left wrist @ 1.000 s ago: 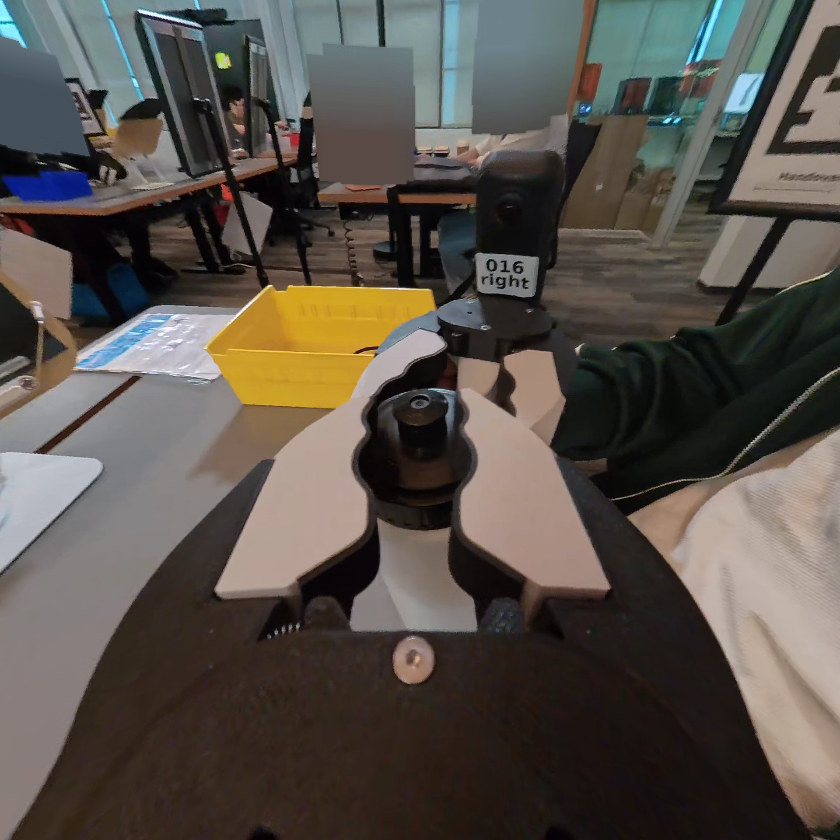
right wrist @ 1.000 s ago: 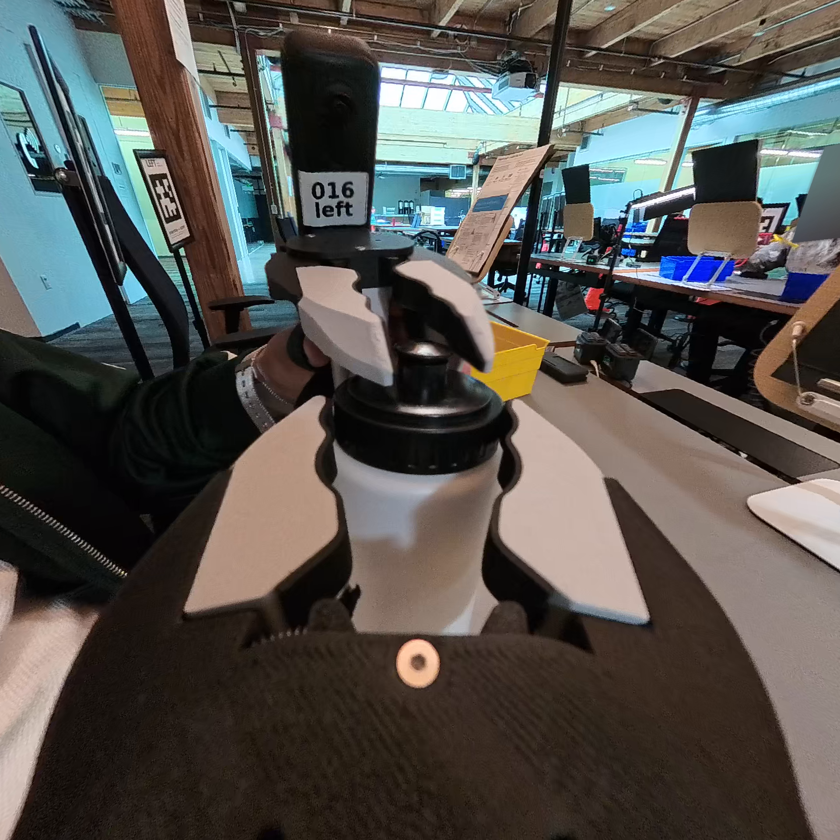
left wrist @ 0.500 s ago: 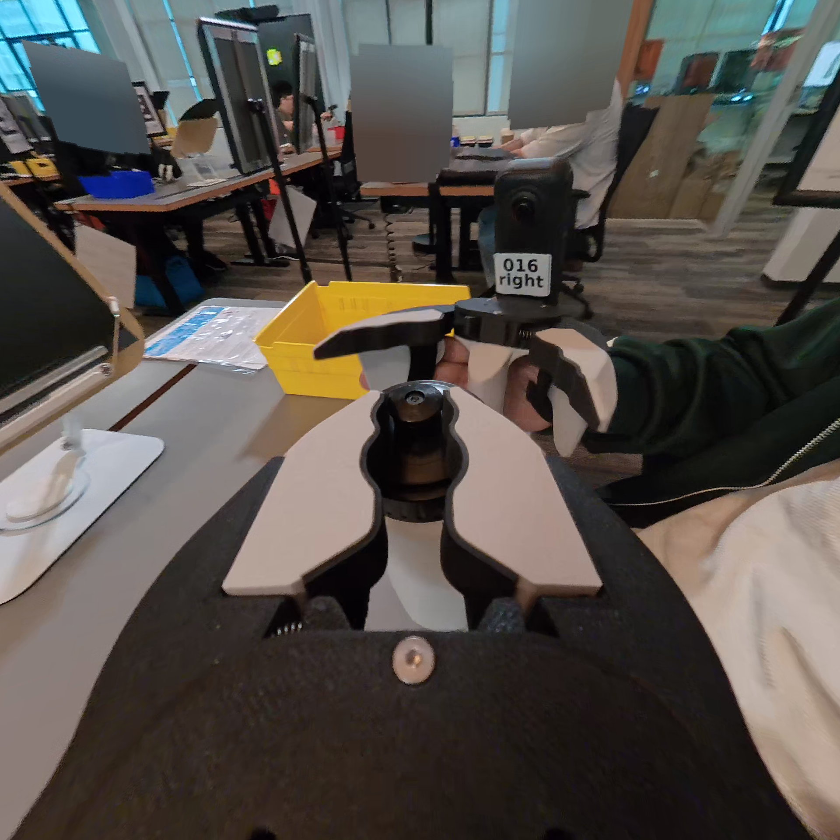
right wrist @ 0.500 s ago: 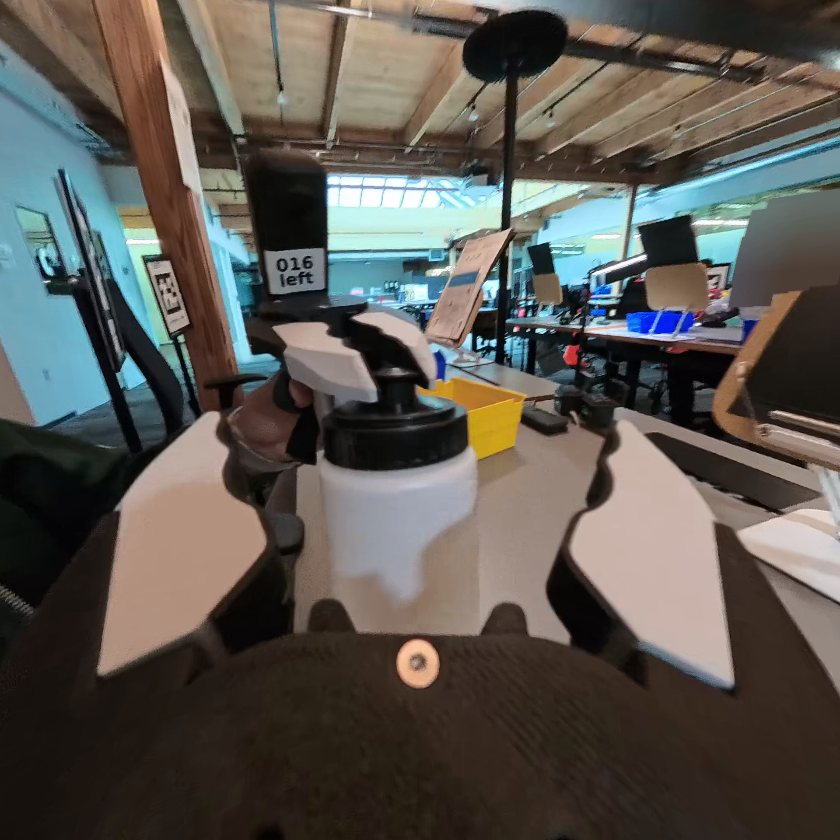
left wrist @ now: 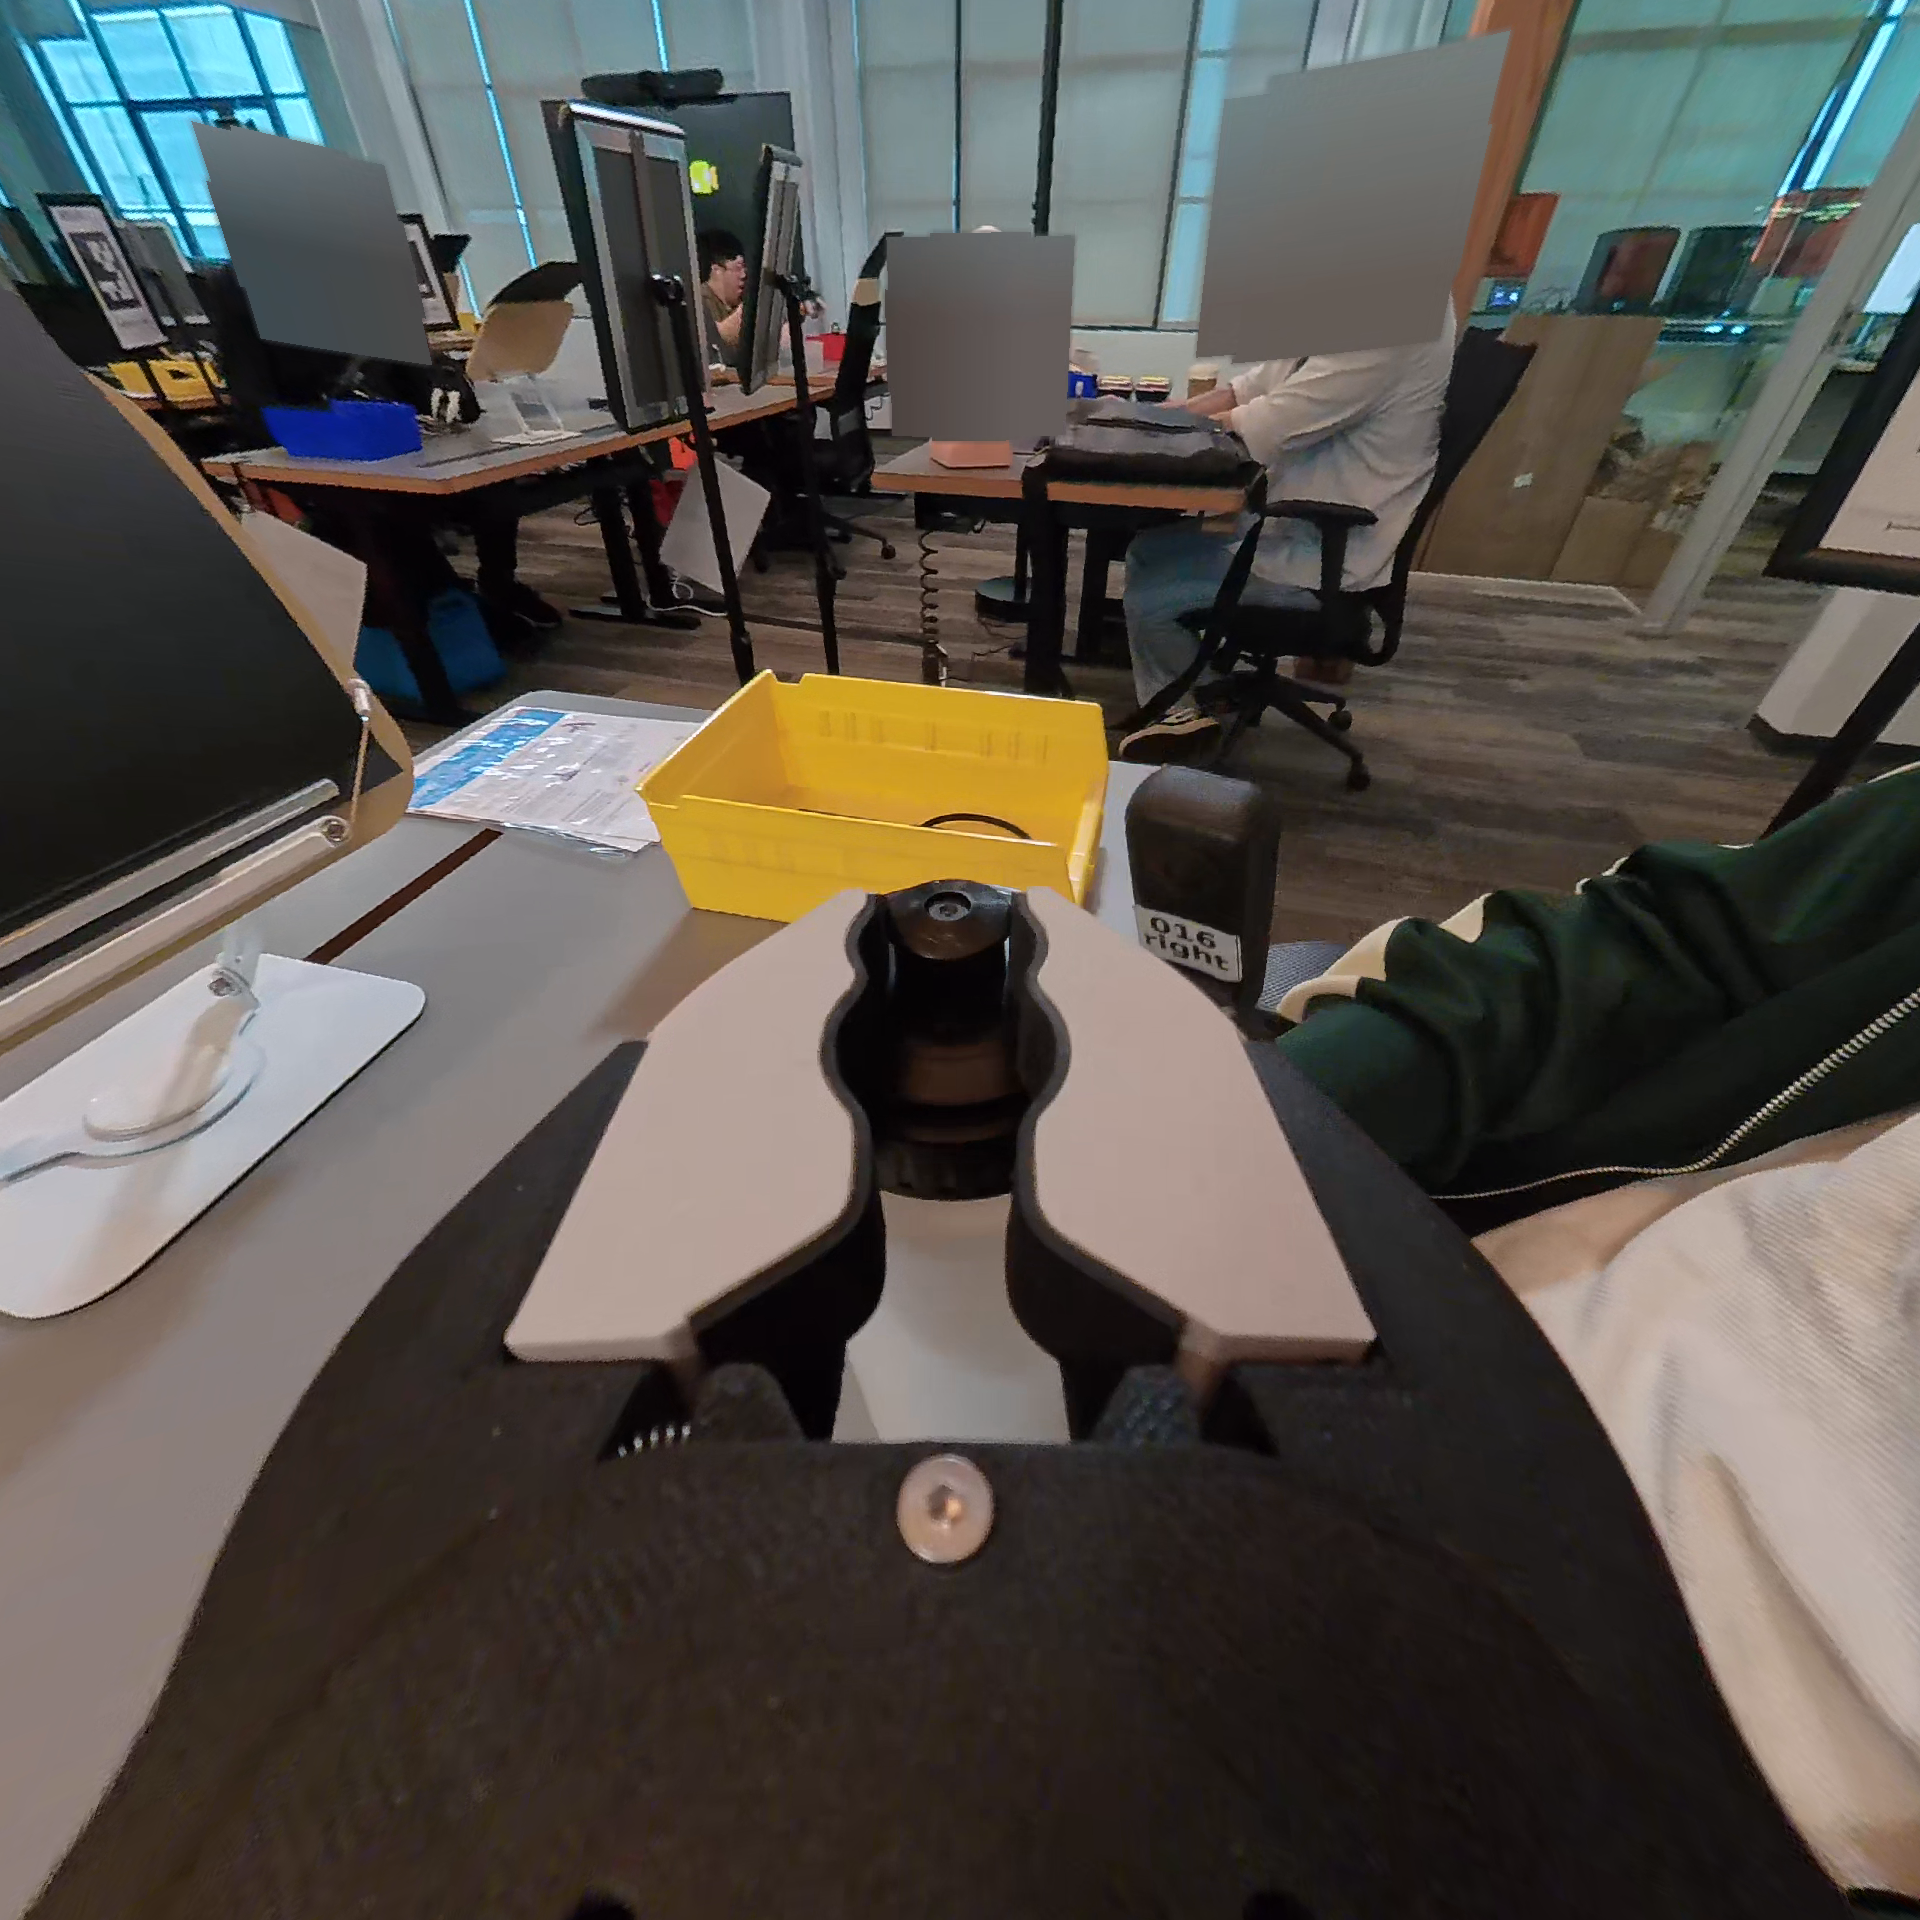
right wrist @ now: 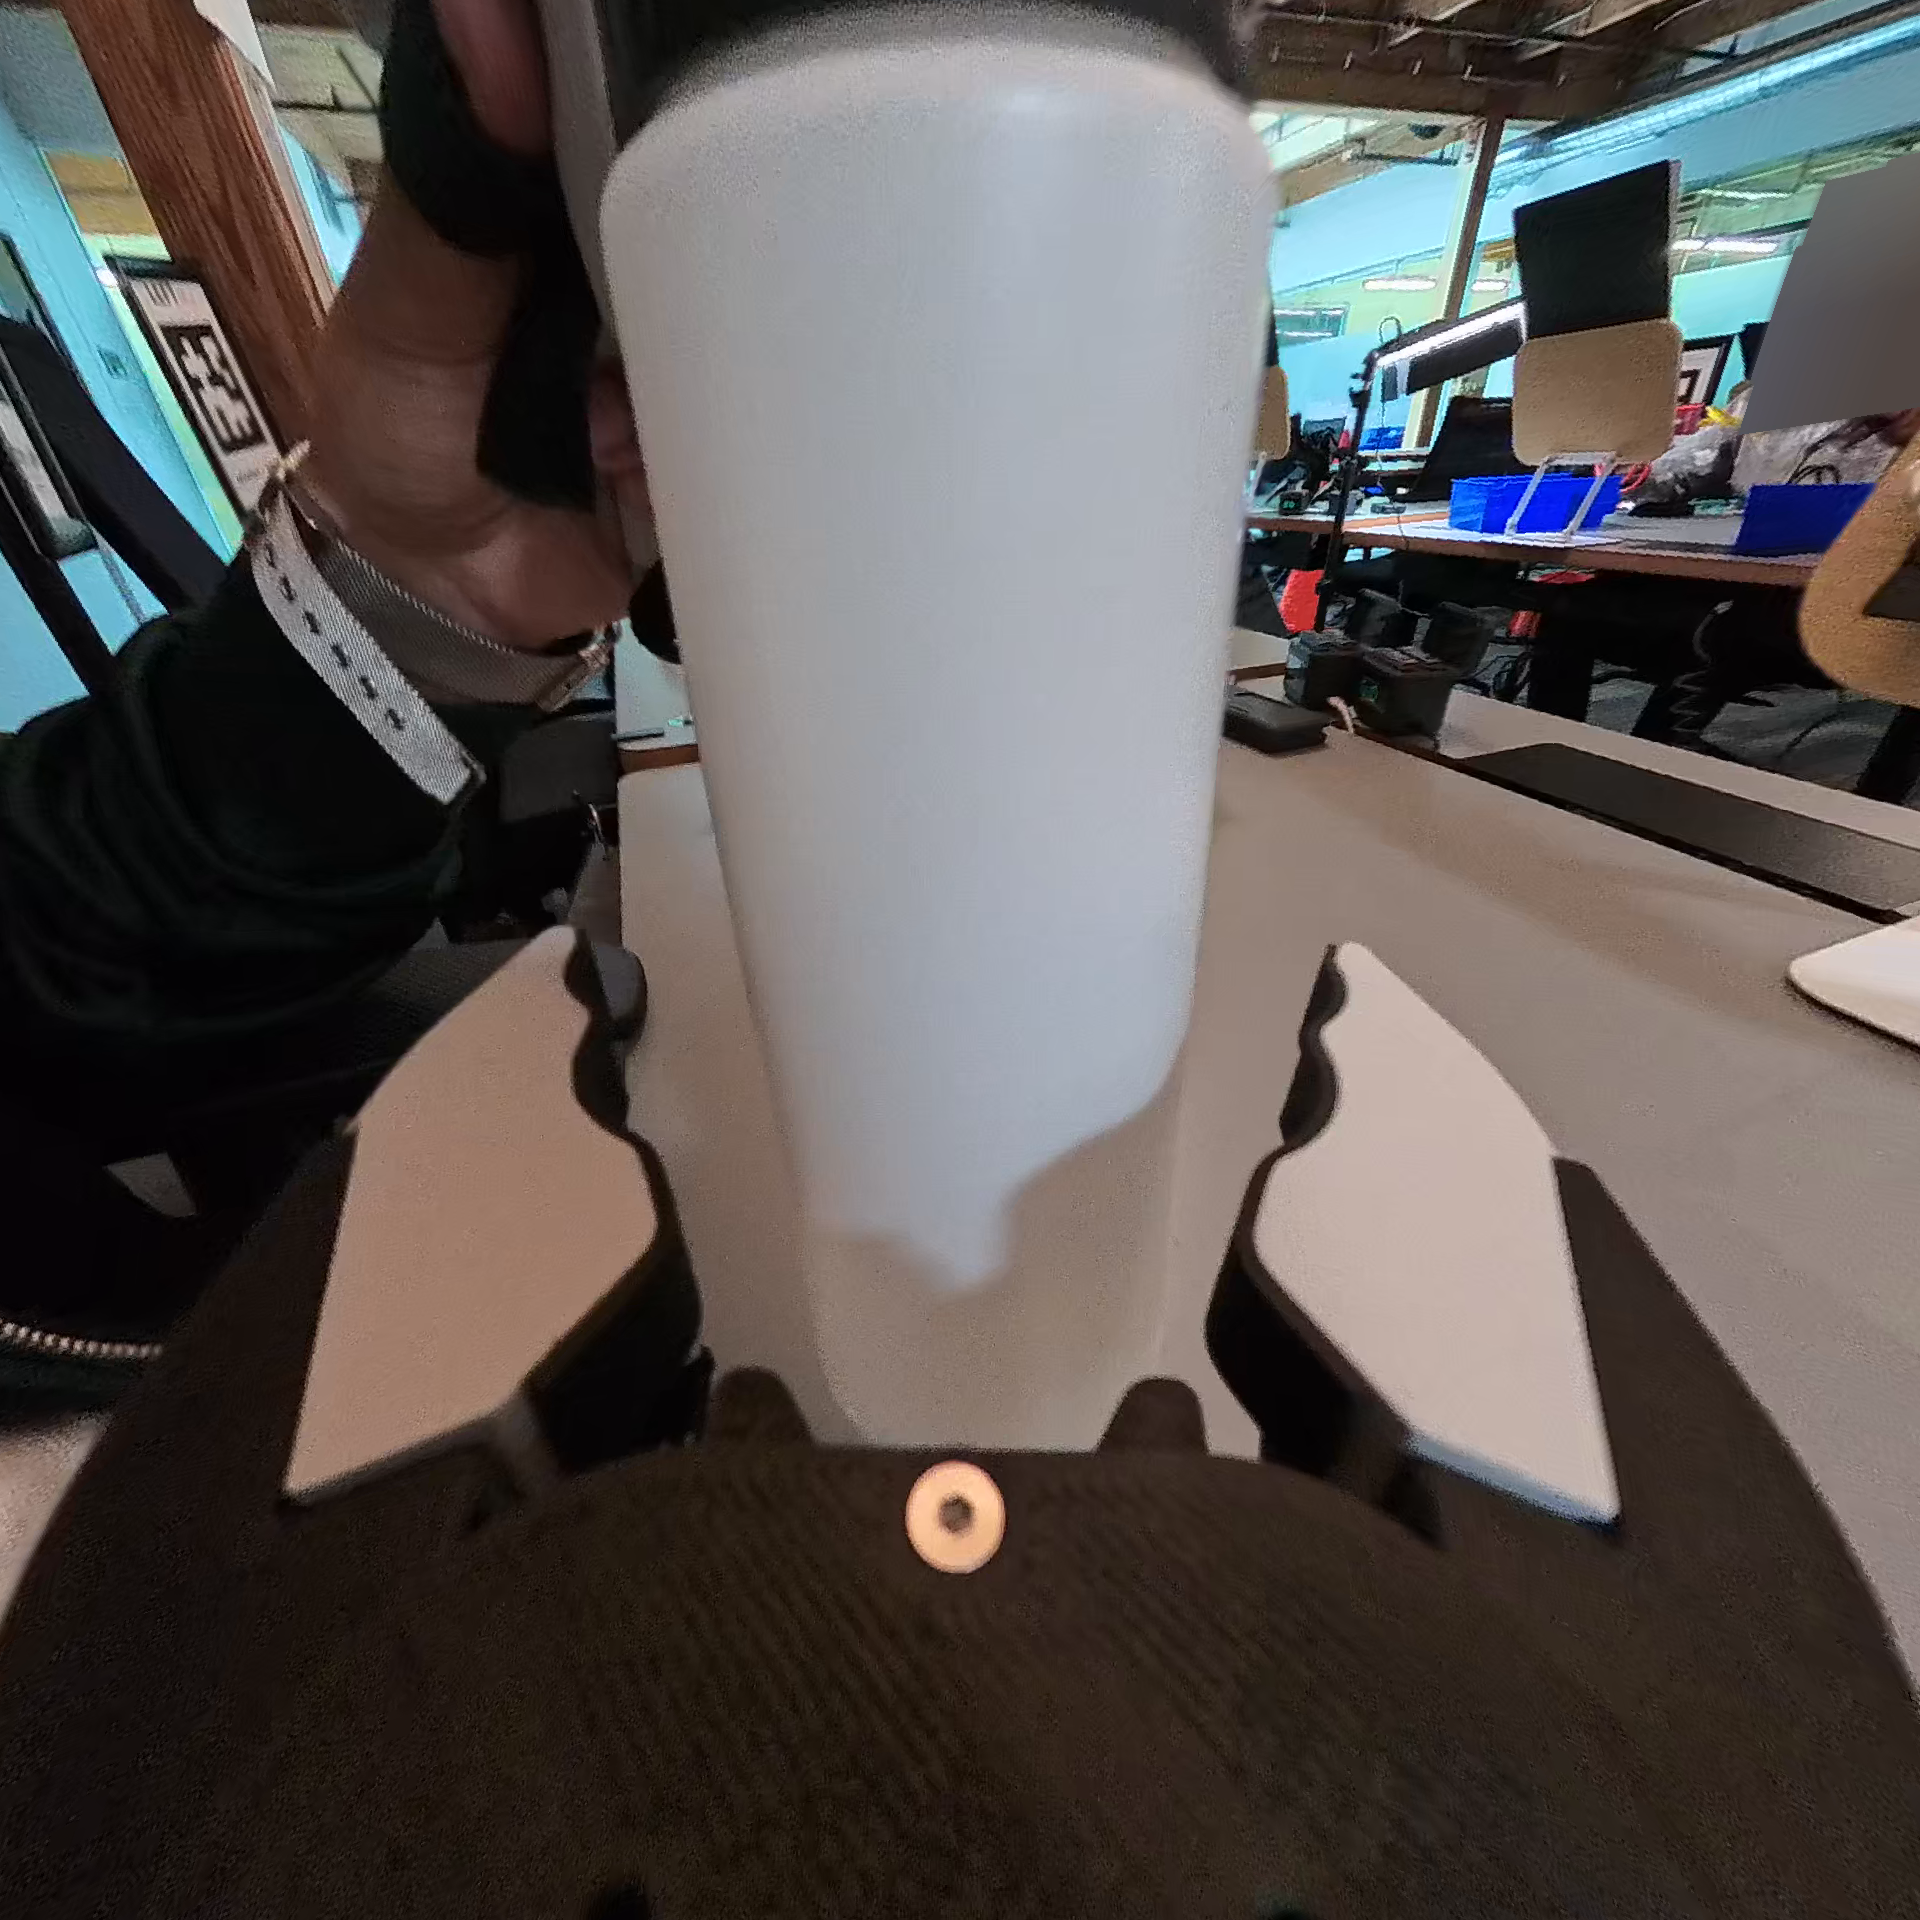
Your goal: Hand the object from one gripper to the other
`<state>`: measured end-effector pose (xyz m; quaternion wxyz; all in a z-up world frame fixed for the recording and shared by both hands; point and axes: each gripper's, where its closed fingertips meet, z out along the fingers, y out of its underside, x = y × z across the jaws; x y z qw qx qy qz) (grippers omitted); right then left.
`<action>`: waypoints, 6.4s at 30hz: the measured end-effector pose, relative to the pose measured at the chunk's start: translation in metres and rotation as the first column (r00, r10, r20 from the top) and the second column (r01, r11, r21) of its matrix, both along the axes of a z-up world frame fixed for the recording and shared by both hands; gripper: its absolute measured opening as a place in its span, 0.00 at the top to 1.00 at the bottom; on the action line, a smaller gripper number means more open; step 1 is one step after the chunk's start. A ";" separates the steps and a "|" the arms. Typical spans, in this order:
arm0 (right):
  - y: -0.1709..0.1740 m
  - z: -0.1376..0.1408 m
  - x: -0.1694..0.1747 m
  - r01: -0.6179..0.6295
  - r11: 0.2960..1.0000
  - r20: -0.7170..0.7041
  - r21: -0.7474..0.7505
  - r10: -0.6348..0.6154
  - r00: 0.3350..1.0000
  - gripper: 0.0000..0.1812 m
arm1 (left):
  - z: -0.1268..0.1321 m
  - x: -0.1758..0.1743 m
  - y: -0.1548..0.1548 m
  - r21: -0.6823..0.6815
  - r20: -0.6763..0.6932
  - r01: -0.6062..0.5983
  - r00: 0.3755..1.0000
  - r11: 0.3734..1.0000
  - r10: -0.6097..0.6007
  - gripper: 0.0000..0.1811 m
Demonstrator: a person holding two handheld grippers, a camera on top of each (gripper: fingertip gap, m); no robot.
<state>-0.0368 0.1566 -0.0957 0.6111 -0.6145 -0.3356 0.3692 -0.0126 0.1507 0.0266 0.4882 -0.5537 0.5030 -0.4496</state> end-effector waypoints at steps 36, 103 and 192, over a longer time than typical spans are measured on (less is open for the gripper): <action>0.012 0.015 0.041 0.040 0.999 -0.094 -0.020 -0.042 0.995 0.52 | -0.051 0.045 0.008 -0.042 0.058 0.079 0.995 0.996 -0.076 0.20; -0.020 0.002 -0.054 -0.267 0.964 -0.038 0.006 0.267 0.963 0.50 | 0.015 -0.023 -0.012 0.048 0.346 -0.232 0.916 0.971 0.202 0.27; 0.039 -0.031 0.042 0.463 0.881 0.210 0.098 -0.473 0.855 0.51 | -0.069 0.050 0.040 -0.098 0.162 -0.343 0.921 0.934 0.355 0.51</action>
